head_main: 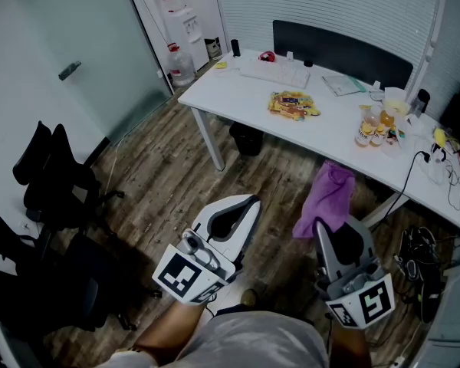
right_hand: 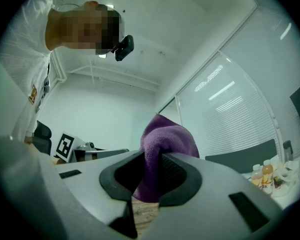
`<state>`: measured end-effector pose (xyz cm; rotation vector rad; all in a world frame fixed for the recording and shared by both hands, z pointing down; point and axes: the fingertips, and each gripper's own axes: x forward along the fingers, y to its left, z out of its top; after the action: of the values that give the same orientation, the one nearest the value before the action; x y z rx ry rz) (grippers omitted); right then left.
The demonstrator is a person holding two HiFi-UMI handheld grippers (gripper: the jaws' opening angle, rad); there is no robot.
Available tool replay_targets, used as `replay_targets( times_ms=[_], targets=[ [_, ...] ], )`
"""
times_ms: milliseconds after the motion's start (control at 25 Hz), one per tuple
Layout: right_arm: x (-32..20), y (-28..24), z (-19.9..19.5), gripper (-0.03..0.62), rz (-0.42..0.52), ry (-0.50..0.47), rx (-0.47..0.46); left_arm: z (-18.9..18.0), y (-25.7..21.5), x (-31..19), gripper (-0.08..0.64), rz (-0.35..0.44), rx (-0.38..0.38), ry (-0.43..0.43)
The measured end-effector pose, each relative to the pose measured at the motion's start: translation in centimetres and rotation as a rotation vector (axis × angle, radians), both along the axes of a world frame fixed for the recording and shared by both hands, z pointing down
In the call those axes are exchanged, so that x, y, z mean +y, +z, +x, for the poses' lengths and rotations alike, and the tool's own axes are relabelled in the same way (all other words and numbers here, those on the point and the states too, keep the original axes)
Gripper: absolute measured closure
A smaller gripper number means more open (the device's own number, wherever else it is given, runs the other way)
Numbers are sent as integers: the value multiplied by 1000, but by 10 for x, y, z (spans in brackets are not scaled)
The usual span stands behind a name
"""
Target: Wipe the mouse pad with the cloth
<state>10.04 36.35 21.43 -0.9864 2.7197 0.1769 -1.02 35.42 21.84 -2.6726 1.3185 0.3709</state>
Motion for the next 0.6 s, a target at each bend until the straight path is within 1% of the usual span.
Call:
replay_targets(
  times_ms=[200, 600],
  targets=[
    [-5, -2, -9, 522, 1, 18, -3, -16, -1, -6, 545, 12, 10, 1],
    [-8, 1, -41, 522, 12, 52, 19, -52, 1, -14, 543, 31, 12, 20]
  ],
)
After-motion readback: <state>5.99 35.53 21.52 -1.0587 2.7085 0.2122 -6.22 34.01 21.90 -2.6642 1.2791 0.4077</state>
